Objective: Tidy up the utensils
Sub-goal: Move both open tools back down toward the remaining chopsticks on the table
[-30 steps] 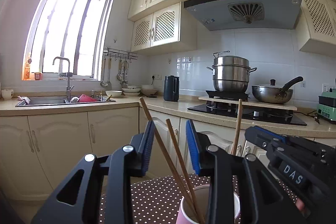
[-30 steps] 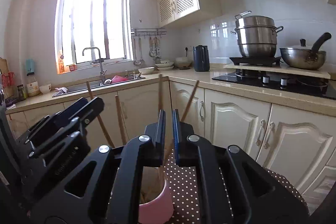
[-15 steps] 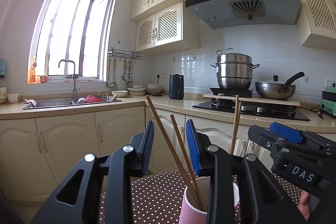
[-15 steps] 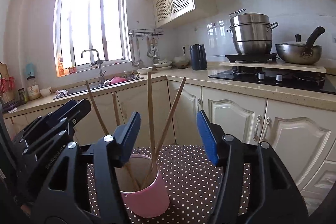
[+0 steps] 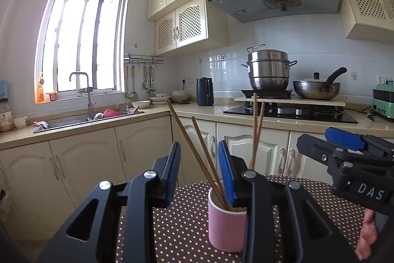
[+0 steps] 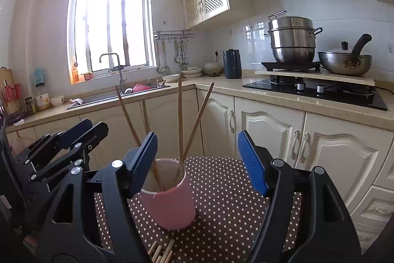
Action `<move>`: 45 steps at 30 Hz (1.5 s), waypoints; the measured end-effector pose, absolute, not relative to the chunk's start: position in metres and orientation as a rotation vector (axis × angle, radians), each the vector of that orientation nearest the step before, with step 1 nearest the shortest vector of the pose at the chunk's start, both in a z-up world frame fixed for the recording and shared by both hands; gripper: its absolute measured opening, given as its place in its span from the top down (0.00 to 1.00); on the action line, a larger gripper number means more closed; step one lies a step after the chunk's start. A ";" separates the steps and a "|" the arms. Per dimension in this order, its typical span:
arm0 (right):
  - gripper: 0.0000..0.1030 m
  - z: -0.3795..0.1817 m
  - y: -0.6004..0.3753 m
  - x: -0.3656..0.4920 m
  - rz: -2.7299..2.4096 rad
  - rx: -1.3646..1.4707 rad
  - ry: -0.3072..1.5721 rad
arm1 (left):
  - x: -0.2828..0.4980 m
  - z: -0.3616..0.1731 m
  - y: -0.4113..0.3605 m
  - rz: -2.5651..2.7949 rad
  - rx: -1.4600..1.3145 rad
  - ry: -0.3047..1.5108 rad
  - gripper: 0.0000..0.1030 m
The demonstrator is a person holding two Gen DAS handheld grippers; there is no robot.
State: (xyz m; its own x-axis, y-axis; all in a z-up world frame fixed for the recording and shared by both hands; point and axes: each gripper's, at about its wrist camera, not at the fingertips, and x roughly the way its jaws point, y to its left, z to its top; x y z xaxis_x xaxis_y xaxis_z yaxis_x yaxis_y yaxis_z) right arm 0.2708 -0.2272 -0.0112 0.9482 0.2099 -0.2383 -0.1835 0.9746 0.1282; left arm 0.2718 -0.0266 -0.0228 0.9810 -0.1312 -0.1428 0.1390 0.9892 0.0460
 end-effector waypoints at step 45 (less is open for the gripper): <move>0.26 -0.121 -0.205 0.206 0.175 0.097 0.742 | 0.183 -0.143 0.015 -0.195 -0.097 0.716 0.63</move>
